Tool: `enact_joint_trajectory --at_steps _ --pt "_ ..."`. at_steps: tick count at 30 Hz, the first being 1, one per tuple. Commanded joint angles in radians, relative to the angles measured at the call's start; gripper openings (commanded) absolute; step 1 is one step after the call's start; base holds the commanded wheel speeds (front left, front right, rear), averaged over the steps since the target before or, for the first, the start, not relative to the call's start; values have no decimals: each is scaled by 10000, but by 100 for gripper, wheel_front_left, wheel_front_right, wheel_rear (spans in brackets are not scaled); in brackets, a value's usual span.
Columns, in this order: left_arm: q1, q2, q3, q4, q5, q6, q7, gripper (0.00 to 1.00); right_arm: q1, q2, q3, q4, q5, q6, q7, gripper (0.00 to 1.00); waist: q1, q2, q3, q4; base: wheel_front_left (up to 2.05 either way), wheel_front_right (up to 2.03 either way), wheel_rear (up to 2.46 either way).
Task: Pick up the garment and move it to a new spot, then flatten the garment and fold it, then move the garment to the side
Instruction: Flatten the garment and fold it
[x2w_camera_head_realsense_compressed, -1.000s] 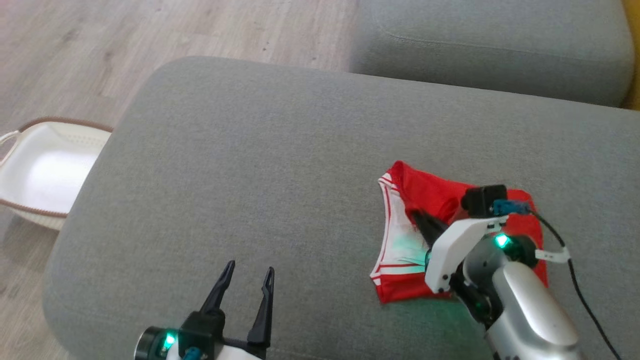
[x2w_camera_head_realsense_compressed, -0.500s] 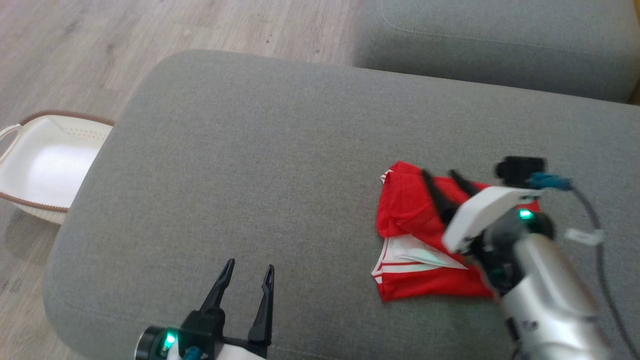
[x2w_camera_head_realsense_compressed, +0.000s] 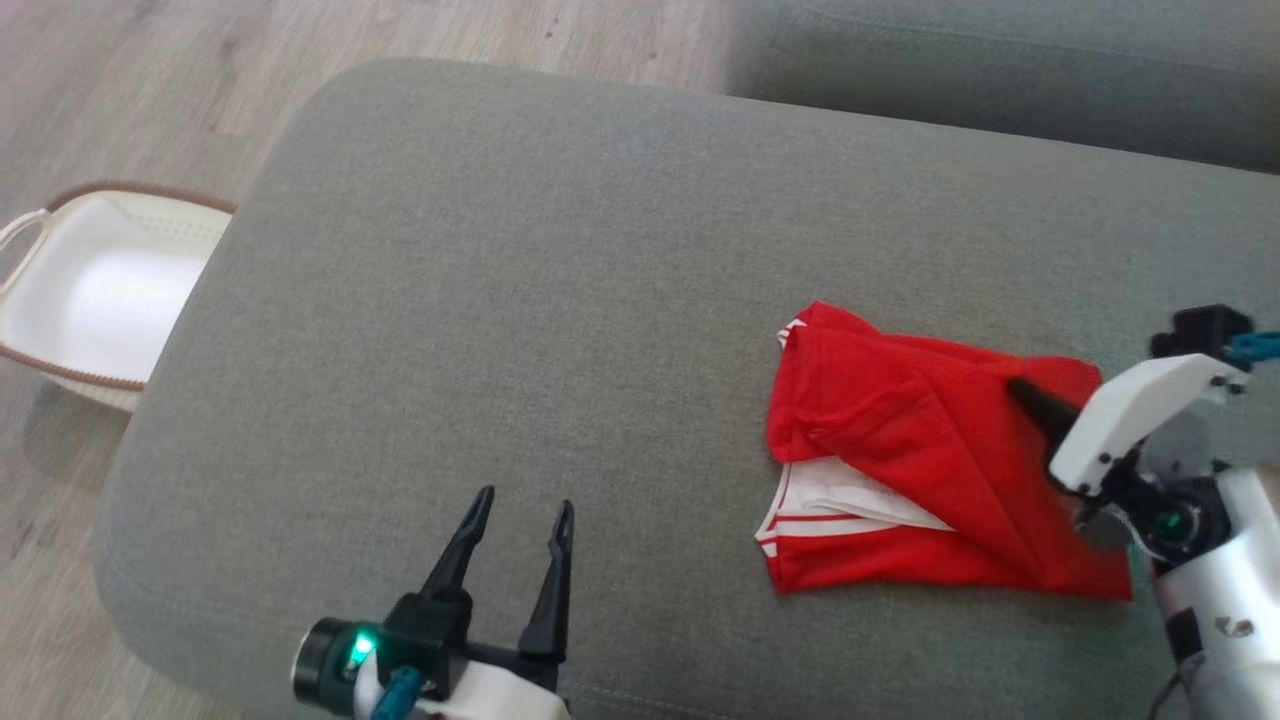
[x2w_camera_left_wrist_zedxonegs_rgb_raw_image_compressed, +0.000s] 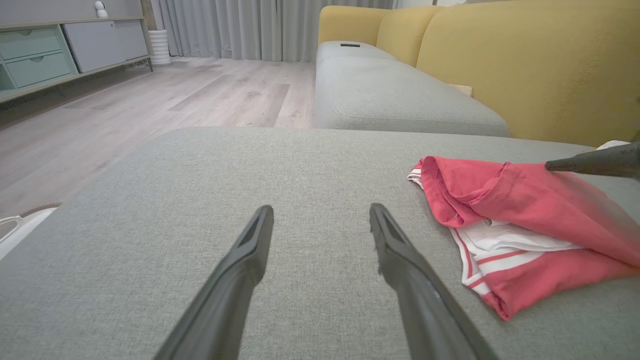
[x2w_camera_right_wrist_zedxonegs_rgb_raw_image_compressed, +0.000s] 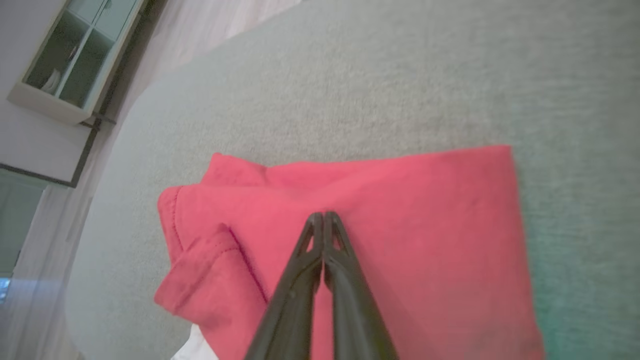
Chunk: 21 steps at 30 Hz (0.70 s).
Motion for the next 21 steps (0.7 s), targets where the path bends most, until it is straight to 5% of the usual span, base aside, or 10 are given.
enact_joint_trajectory --at_steps 1,11,16,17,18,19,21 --pt "-468 -115 236 -308 -44 55 -124 100 -165 -144 387 -430 264 65 193 0 0 0 38 36 0 0 0" --pt "-406 -115 300 -90 34 8 -124 100 1347 137 2164 -2331 2163 65 1222 0 0 0 -417 -135 0 0 0" --pt "-106 -112 492 -68 102 -52 -124 100 2063 80 2181 -3527 2887 65 918 0 0 0 -963 -473 0 0 0" --pt "-43 -106 532 -73 115 -67 -124 100 2148 14 2099 -3657 2843 65 712 15 0 0 -1074 -546 0 0 0" --pt "26 -96 581 -75 121 -77 -124 100 2228 -45 1997 -3738 2754 65 478 67 0 0 -1175 -619 0 0 0" --pt "92 -82 641 -83 120 -83 -124 100 2293 -83 1869 -3786 2632 65 195 100 0 0 -1256 -702 0 0 0" --pt "195 -64 779 -121 108 -87 -124 100 2354 -126 1637 -3871 2338 65 -435 100 0 0 -1331 -868 0 0 0"
